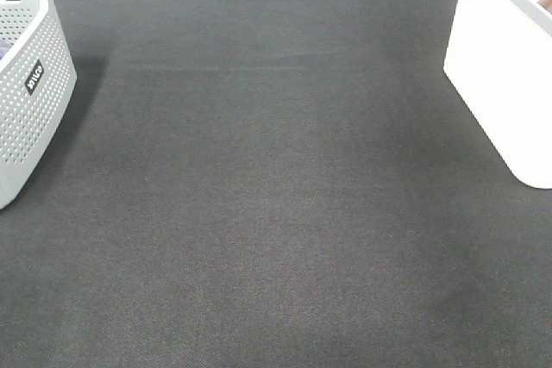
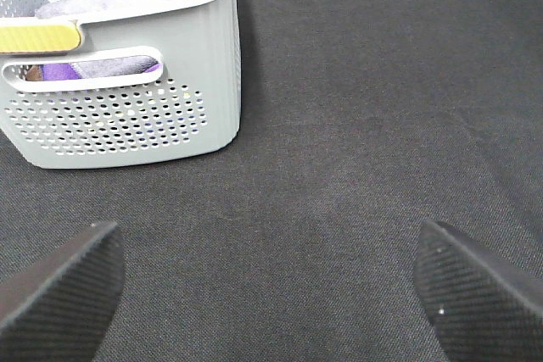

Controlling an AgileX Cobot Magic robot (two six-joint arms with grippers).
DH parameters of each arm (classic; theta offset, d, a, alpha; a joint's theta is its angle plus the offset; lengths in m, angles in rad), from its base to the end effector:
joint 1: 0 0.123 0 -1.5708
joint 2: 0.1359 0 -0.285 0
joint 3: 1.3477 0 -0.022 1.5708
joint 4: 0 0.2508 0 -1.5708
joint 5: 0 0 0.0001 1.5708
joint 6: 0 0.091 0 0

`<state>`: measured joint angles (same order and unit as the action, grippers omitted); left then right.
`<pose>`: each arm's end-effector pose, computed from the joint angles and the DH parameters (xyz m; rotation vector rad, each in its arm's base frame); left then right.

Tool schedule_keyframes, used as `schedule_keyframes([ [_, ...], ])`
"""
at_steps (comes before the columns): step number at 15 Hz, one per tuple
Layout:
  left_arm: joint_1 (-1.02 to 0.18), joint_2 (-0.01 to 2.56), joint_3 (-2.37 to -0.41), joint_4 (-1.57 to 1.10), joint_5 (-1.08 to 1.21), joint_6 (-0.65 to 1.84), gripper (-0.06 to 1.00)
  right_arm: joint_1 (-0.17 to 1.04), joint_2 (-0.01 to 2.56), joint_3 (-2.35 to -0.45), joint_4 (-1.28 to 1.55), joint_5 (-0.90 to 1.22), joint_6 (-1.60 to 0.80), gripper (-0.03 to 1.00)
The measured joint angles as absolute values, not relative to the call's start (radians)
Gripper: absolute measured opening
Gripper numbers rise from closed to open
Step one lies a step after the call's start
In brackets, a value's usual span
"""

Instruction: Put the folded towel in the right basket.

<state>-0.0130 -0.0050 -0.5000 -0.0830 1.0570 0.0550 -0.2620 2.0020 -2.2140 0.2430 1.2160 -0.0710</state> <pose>-0.0057 -0.0065 0.2778 0.0730 2.0323 -0.0728 0.4311 -0.0943 0.3884 0.2427 2.4413 0.1739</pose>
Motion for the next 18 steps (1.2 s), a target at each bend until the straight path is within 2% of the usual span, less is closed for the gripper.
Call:
schedule_keyframes([
  [2, -0.013, -0.005, -0.5, -0.083, 1.057, 0.055, 0.88, -0.262, 2.016, -2.175, 0.25, 1.219, -0.07, 0.0],
  [4, -0.013, -0.005, -0.5, -0.083, 1.057, 0.055, 0.88, -0.262, 2.042, -2.139, 0.249, 1.221, -0.061, 0.07],
  [9, -0.013, -0.005, -0.5, -0.083, 1.057, 0.055, 0.88, -0.259, 2.054, -2.131, 0.257, 1.222, -0.045, 0.53],
  [12, -0.013, -0.005, -0.5, -0.083, 1.057, 0.055, 0.88, -0.198, 2.018, -2.131, 0.26, 1.222, -0.044, 0.57],
  [18, -0.013, -0.005, -0.5, -0.083, 1.057, 0.055, 0.88, 0.027, 1.917, -2.131, 0.189, 1.223, 0.0, 0.57],
])
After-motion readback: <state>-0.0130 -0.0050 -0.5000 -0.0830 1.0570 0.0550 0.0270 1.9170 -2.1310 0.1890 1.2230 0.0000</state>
